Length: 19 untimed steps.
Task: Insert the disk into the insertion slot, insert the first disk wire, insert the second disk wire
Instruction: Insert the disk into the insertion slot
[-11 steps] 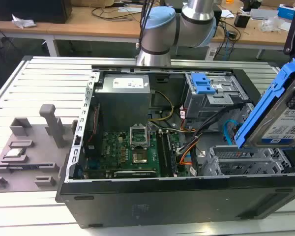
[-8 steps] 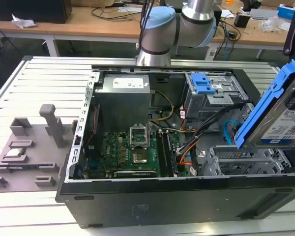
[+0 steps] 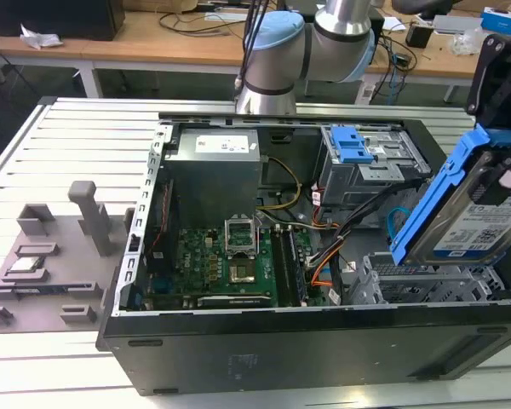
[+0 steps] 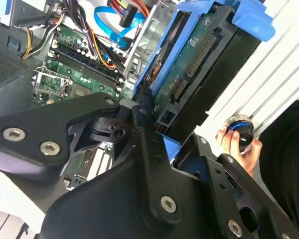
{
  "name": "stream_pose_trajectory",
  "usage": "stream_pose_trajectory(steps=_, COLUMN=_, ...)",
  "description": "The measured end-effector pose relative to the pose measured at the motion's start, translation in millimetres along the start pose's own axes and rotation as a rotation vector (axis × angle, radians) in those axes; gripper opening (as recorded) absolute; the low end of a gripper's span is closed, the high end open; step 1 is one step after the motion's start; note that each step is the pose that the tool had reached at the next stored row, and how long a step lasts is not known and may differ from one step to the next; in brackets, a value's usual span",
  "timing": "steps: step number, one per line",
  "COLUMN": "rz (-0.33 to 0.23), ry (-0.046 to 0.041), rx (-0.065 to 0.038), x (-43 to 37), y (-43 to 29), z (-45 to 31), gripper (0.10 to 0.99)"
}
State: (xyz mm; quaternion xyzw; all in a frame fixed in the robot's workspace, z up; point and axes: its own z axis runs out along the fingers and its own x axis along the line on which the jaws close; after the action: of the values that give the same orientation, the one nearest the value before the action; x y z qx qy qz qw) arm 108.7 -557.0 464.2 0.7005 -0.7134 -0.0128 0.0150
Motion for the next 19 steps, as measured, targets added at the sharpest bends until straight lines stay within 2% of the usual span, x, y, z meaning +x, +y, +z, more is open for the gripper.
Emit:
stream_pose_trajectory(steps=3, rz=0.000, ry=-0.0001, rx=0.000, x=-2.6, y=3.2, z=5.7, gripper=0.365)
stream_pose_trajectory(steps=5, rz=0.000, ry=-0.0001, rx=0.000, x=-3.8, y=3.2, z=8.9, gripper=0.365)
stream_pose_trajectory(steps=9, rz=-0.003, ry=0.0000, rx=0.000, x=-10.0, y=3.1, z=20.4, gripper=0.365)
stream_pose_trajectory(steps=12, rz=-0.003, ry=0.0002, rx=0.000, x=-10.4, y=3.1, z=26.4, gripper=0.365)
stream_pose_trajectory(steps=19, rz=-0.003, ry=0.0000, rx=0.000, x=-10.4, y=3.3, z=33.1, gripper=0.365)
